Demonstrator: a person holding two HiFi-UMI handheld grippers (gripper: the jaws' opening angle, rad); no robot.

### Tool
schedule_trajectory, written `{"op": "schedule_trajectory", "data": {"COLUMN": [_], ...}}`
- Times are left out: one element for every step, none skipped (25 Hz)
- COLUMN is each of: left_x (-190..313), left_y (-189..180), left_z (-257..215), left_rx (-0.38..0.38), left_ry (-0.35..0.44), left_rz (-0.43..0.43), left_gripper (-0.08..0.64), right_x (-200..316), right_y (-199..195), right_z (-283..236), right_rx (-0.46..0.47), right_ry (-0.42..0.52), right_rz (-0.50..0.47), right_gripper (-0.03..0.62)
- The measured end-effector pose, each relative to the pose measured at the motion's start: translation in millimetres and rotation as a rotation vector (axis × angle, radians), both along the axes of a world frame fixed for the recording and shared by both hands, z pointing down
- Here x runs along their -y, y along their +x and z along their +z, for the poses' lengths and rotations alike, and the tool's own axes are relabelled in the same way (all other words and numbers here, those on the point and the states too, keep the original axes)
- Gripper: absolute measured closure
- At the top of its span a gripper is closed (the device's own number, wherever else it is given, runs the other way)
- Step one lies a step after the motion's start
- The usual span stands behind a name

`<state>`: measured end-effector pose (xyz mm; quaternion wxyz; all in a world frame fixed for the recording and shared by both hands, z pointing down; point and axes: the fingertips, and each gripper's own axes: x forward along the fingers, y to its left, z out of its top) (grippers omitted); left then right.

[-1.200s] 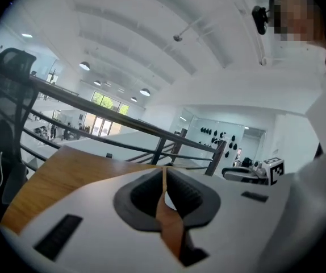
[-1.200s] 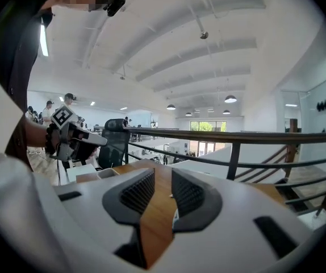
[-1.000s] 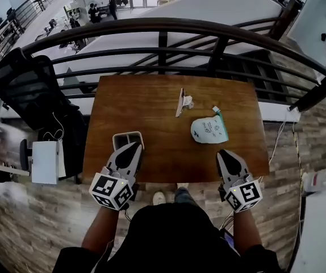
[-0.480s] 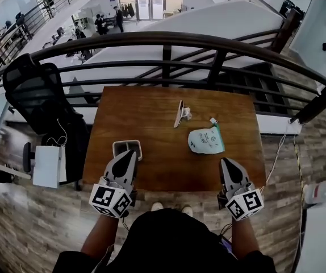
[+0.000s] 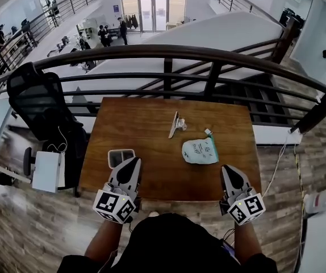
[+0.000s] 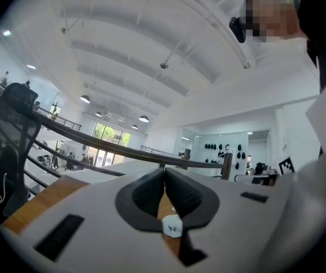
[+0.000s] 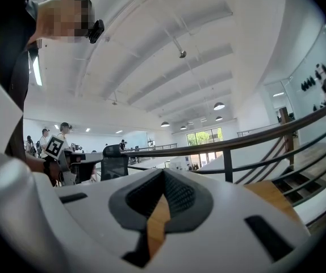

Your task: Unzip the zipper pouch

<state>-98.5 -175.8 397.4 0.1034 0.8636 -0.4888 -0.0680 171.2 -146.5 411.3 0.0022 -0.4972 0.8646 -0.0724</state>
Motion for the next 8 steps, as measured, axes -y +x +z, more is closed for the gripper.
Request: {"op": "schedule_trajectory", "data": {"left_x": [-1.2,-2.1,-2.7,-3.1,-3.2,-3.1,-3.0,-2.8], "left_y": [1.2,2.2,2.7,2.3,1.2,-0.3,-2.0,-3.7], "left_z": [0.4,1.1,2.2,3.6,5.0,6.3,7.4,8.5], "left_rx": [0.0,0.0,-0.002,-0.003,-0.005,-0.006,-0.008,-0.009], "left_ry": [-0.002,-0.004,-0.006,-0.009,-0.011,-0.013,-0.015,-0.017], "left_rz": [-0.003,-0.006,-0.01,-0.015,-0.02,-0.025,-0.031,-0.037], "left_gripper": [0.543,0.543,0.543,0.543,0.543,0.543,0.543,0.543], "right_x": [1.1,2.1,2.9,3.7,4.4,5.2,6.1,6.9], "right_y": [0.0,-0.3,-0.9,-2.0,-3.6,-5.3,-7.0,-8.7], "right_z": [1.0,1.7,2.3,2.9,3.5,4.0,4.3,4.7], "right_rx": [-0.002,-0.004,-0.005,-0.007,-0.008,-0.01,-0.011,-0.012], "right_ry": [-0.003,-0.004,-0.003,-0.002,0.0,0.002,0.004,0.006], "right_rz": [-0.011,-0.021,-0.029,-0.037,-0.043,-0.049,-0.055,-0.061], "right_gripper": [0.6,0.598,0.598,0.599,0.598,0.599,0.598,0.599]}}
